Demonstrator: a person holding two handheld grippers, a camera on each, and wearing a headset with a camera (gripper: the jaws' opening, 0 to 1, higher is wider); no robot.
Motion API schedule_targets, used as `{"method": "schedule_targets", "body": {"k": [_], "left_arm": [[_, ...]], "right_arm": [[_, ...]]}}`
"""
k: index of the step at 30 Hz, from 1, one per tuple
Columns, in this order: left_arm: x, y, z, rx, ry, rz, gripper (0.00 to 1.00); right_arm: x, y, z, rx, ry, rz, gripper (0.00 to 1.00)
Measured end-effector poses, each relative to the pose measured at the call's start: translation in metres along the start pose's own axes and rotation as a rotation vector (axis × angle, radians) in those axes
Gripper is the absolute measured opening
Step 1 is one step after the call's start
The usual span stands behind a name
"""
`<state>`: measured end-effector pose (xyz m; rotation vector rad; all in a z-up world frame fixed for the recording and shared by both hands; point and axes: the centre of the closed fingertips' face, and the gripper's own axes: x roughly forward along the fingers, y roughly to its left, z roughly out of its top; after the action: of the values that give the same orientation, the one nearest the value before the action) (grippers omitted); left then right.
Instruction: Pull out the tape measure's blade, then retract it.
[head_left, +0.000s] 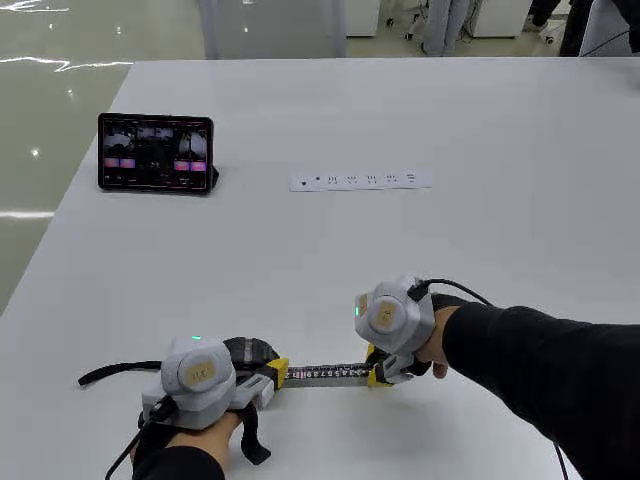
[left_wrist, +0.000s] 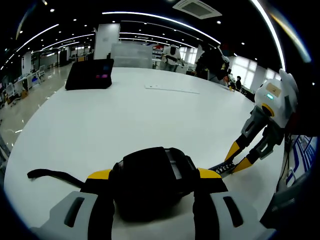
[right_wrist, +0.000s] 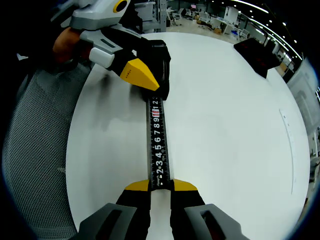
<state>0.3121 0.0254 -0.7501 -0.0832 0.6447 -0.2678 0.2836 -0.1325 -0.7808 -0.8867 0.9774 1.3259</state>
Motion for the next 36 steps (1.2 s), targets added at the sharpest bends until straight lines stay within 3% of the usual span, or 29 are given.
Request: {"method": "schedule_targets", "body": {"k": [36], "left_arm": [[-0.002,-0.001,0.000,-0.002,0.010,0.001,0.59]], "right_arm": [[0.010,0.000,0.024,-0.020,-0.024,0.001,0.10]]}}
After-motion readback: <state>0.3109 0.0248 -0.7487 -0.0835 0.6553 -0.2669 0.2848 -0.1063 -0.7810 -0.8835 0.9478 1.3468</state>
